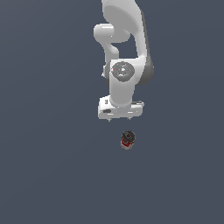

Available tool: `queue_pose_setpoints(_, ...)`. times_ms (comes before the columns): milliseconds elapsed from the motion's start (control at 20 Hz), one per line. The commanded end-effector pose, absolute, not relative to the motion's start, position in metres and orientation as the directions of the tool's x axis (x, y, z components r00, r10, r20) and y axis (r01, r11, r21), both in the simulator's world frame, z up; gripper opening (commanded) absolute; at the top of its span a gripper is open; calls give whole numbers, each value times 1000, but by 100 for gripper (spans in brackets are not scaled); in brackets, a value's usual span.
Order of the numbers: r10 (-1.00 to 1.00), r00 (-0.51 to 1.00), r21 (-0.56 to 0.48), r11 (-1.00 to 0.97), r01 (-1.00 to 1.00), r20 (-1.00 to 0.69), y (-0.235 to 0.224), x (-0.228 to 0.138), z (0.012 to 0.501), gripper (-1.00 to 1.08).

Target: Pick up the object and move it to a goal position.

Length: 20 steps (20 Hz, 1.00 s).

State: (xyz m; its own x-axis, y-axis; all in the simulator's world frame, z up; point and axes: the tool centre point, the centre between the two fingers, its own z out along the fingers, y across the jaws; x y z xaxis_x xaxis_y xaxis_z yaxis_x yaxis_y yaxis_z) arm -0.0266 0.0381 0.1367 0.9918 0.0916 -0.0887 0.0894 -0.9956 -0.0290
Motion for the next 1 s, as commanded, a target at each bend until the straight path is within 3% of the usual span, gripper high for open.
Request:
queue_pose_setpoints(0, 95, 991, -30, -995, 93, -91, 39, -27, 136, 100)
queue_pose_setpoints(450, 156, 985, -28, -988, 154, -76, 44, -15, 135, 100)
queue_pose_setpoints(950, 377, 926, -14, -926, 377, -28, 67, 28, 131, 100)
